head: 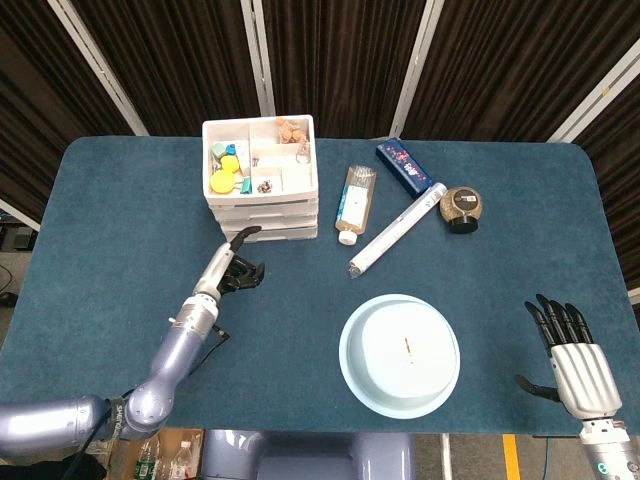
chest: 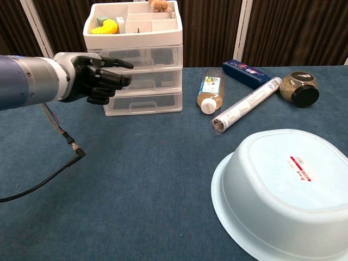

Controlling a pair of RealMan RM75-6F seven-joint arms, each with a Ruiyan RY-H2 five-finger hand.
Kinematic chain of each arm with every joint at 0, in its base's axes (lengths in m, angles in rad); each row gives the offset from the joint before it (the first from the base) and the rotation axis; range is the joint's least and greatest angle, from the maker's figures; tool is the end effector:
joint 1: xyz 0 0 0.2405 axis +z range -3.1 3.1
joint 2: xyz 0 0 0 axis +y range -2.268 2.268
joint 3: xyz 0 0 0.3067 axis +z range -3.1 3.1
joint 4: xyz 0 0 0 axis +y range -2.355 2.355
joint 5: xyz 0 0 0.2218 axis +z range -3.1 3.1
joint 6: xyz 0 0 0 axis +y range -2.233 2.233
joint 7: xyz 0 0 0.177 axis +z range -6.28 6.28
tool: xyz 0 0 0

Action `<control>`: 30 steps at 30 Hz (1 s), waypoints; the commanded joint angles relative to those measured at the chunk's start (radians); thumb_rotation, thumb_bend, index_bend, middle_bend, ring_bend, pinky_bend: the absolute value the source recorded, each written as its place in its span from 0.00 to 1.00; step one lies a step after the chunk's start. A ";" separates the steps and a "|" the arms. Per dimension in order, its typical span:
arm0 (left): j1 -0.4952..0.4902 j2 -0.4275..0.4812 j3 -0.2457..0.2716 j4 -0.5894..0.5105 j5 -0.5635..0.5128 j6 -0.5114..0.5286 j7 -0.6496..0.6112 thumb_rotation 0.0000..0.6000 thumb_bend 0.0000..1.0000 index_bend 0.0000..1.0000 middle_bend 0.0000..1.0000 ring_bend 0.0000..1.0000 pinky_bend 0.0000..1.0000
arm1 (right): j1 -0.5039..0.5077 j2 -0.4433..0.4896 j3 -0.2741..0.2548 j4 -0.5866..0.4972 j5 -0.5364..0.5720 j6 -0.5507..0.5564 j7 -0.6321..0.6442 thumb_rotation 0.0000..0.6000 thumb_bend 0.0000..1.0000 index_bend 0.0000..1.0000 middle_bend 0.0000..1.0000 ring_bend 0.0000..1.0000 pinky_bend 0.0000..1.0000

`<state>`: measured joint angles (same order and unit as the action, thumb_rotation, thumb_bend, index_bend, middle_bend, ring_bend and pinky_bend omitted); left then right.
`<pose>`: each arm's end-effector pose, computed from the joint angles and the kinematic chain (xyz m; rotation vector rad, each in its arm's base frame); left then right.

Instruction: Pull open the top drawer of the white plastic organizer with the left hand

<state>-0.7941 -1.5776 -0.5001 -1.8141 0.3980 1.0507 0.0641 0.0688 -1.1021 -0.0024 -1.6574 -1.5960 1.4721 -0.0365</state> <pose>-0.1060 0.4114 -0.0272 -1.0908 -2.0172 -1.2519 -0.3460 -0.1998 0.1550 1.4991 -0.9151 0.8973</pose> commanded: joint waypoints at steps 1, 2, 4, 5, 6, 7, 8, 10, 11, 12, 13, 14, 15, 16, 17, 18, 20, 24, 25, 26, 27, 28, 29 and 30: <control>-0.039 -0.045 -0.021 0.046 -0.031 0.020 0.012 1.00 0.54 0.11 1.00 0.97 0.96 | -0.001 0.002 -0.001 -0.002 0.000 0.001 0.005 1.00 0.11 0.00 0.00 0.00 0.00; -0.046 -0.055 -0.026 0.057 -0.037 0.024 0.010 1.00 0.54 0.11 1.00 0.97 0.96 | -0.001 0.003 -0.001 -0.003 0.000 0.001 0.007 1.00 0.11 0.00 0.00 0.00 0.00; -0.059 -0.080 -0.035 0.084 -0.043 0.034 0.004 1.00 0.54 0.11 1.00 0.97 0.96 | -0.001 0.005 0.000 -0.004 0.002 0.000 0.014 1.00 0.11 0.00 0.00 0.00 0.00; -0.063 -0.090 -0.038 0.095 -0.042 0.040 0.001 1.00 0.54 0.11 1.00 0.97 0.96 | -0.001 0.006 0.000 -0.004 0.002 0.000 0.017 1.00 0.11 0.00 0.00 0.00 0.00; -0.067 -0.100 -0.041 0.106 -0.041 0.046 -0.002 1.00 0.54 0.11 1.00 0.97 0.96 | -0.001 0.007 0.000 -0.005 0.002 0.000 0.019 1.00 0.11 0.00 0.00 0.00 0.00; -0.071 -0.108 -0.043 0.117 -0.042 0.051 -0.003 1.00 0.54 0.11 1.00 0.97 0.96 | 0.000 0.007 0.000 -0.006 0.002 0.000 0.021 1.00 0.11 0.00 0.00 0.00 0.00; -0.075 -0.116 -0.047 0.128 -0.043 0.053 -0.005 1.00 0.54 0.11 1.00 0.97 0.96 | 0.000 0.008 0.000 -0.007 0.002 -0.001 0.023 1.00 0.11 0.00 0.00 0.00 0.00; -0.084 -0.132 -0.055 0.155 -0.049 0.054 -0.006 1.00 0.54 0.11 1.00 0.97 0.96 | 0.000 0.009 0.000 -0.009 0.001 -0.001 0.025 1.00 0.11 0.00 0.00 0.00 0.00; -0.088 -0.137 -0.059 0.167 -0.052 0.052 -0.006 1.00 0.54 0.11 1.00 0.97 0.96 | 0.000 0.009 0.000 -0.010 0.000 -0.001 0.026 1.00 0.11 0.00 0.00 0.00 0.00; -0.092 -0.143 -0.064 0.179 -0.054 0.049 -0.008 1.00 0.54 0.11 1.00 0.97 0.96 | 0.000 0.010 -0.001 -0.010 -0.001 -0.001 0.027 1.00 0.11 0.00 0.00 0.00 0.00; -0.096 -0.148 -0.069 0.189 -0.056 0.045 -0.010 1.00 0.54 0.11 1.00 0.97 0.96 | 0.001 0.010 -0.001 -0.011 -0.001 -0.002 0.028 1.00 0.11 0.00 0.00 0.00 0.00; -0.100 -0.153 -0.074 0.200 -0.057 0.043 -0.011 1.00 0.54 0.11 1.00 0.97 0.96 | 0.001 0.010 -0.001 -0.011 -0.001 -0.002 0.028 1.00 0.11 0.00 0.00 0.00 0.00; -0.104 -0.158 -0.077 0.210 -0.056 0.042 -0.011 1.00 0.54 0.11 1.00 0.97 0.96 | 0.001 0.011 -0.001 -0.011 0.000 -0.002 0.030 1.00 0.11 0.00 0.00 0.00 0.00; -0.108 -0.162 -0.079 0.219 -0.056 0.040 -0.010 1.00 0.54 0.11 1.00 0.97 0.96 | 0.001 0.011 0.000 -0.012 0.000 -0.003 0.032 1.00 0.11 0.00 0.00 0.00 0.00; -0.113 -0.168 -0.083 0.231 -0.058 0.036 -0.008 1.00 0.54 0.11 1.00 0.97 0.96 | 0.002 0.012 0.000 -0.012 0.001 -0.004 0.034 1.00 0.11 0.00 0.00 0.00 0.00; -0.118 -0.172 -0.086 0.239 -0.062 0.032 -0.007 1.00 0.54 0.11 1.00 0.97 0.96 | 0.002 0.012 0.000 -0.013 0.002 -0.005 0.035 1.00 0.11 0.00 0.00 0.00 0.00; -0.123 -0.178 -0.092 0.250 -0.069 0.026 -0.006 1.00 0.54 0.11 1.00 0.97 0.96 | 0.002 0.013 0.000 -0.013 0.002 -0.005 0.037 1.00 0.11 0.00 0.00 0.00 0.00; -0.140 -0.194 -0.106 0.277 -0.092 0.010 -0.002 1.00 0.54 0.11 1.00 0.97 0.96 | 0.002 0.014 0.000 -0.015 0.000 -0.004 0.041 1.00 0.11 0.00 0.00 0.00 0.00; -0.143 -0.198 -0.108 0.281 -0.093 0.010 -0.002 1.00 0.54 0.11 1.00 0.97 0.96 | 0.002 0.014 0.000 -0.015 0.000 -0.004 0.042 1.00 0.11 0.00 0.00 0.00 0.00; -0.145 -0.201 -0.108 0.285 -0.093 0.010 -0.001 1.00 0.54 0.11 1.00 0.97 0.96 | 0.003 0.015 0.000 -0.015 0.000 -0.004 0.043 1.00 0.11 0.00 0.00 0.00 0.00; -0.146 -0.205 -0.109 0.289 -0.093 0.009 -0.002 1.00 0.54 0.11 1.00 0.97 0.96 | 0.002 0.015 0.000 -0.015 0.000 -0.004 0.045 1.00 0.11 0.00 0.00 0.00 0.00; -0.147 -0.208 -0.109 0.292 -0.092 0.008 -0.003 1.00 0.54 0.11 1.00 0.97 0.96 | 0.003 0.016 0.000 -0.015 0.000 -0.004 0.046 1.00 0.11 0.00 0.00 0.00 0.00; -0.148 -0.212 -0.110 0.296 -0.091 0.009 -0.004 1.00 0.54 0.11 1.00 0.97 0.96 | 0.003 0.016 0.000 -0.015 0.000 -0.004 0.047 1.00 0.11 0.00 0.00 0.00 0.00; -0.148 -0.215 -0.110 0.299 -0.089 0.009 -0.005 1.00 0.54 0.11 1.00 0.97 0.96 | 0.003 0.016 0.000 -0.015 0.000 -0.004 0.048 1.00 0.11 0.00 0.00 0.00 0.00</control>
<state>-0.9418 -1.7913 -0.6097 -1.5162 0.3083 1.0600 0.0596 0.0716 -1.0862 -0.0022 -1.6726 -1.5965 1.4680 0.0113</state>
